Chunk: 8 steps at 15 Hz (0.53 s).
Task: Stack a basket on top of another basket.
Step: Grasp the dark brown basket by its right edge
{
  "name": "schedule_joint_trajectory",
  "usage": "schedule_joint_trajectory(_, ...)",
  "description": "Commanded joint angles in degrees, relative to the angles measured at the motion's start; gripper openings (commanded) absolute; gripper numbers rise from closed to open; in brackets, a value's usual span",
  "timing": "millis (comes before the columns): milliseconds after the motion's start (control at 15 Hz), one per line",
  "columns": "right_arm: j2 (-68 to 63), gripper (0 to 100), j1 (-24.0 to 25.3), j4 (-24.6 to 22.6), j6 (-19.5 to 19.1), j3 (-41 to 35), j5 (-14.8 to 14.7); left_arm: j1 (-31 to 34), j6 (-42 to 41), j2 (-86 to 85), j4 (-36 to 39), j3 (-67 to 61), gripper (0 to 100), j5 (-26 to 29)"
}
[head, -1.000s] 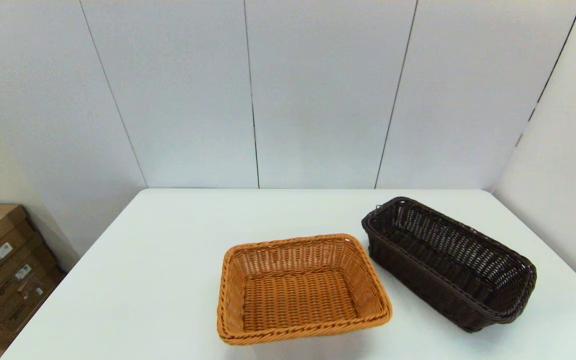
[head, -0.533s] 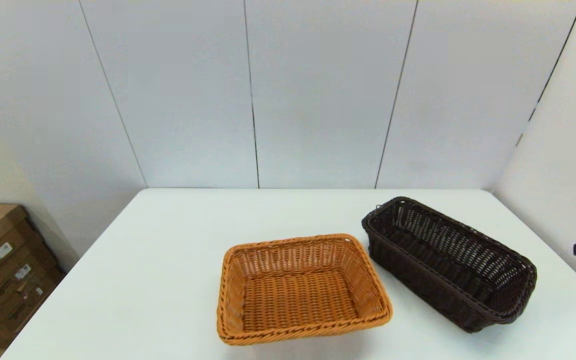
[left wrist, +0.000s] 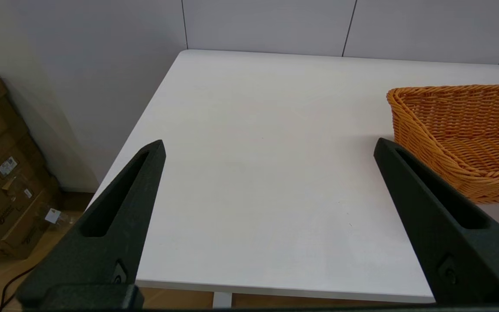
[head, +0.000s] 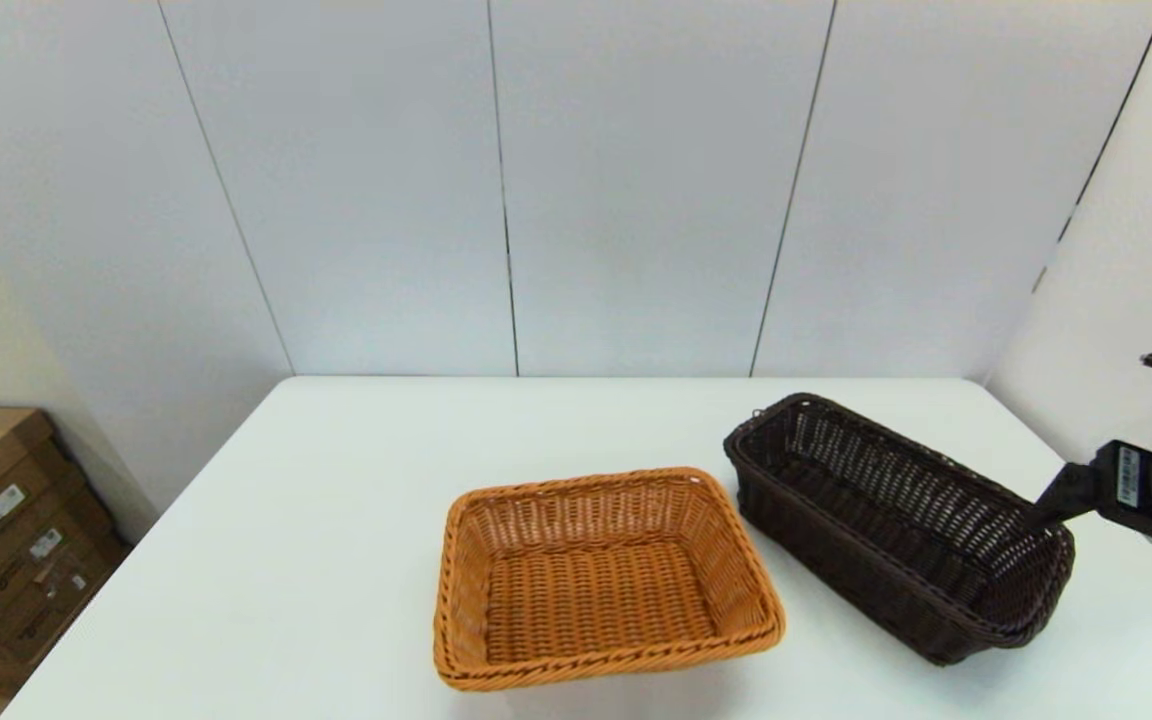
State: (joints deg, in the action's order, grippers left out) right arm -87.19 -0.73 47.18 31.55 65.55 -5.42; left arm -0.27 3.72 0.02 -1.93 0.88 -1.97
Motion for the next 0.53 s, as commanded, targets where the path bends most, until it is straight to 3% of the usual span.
schedule_joint_trajectory(67, -9.67, 100, 0.20, -5.17, 3.08, -1.92, 0.15, 0.00, 0.24, -0.11, -0.01, 0.00, 100, 0.04)
schedule_joint_trajectory(267, -12.48, 100, -0.41, -6.40, 5.89, -1.92, 0.15, 0.00, 0.24, -0.11, -0.01, 0.00, 100, 0.04)
schedule_joint_trajectory(533, -16.08, 100, -4.28, -9.12, 6.33, -3.50, 0.68, 0.00, 0.24, -0.11, -0.01, 0.00, 100, 0.04)
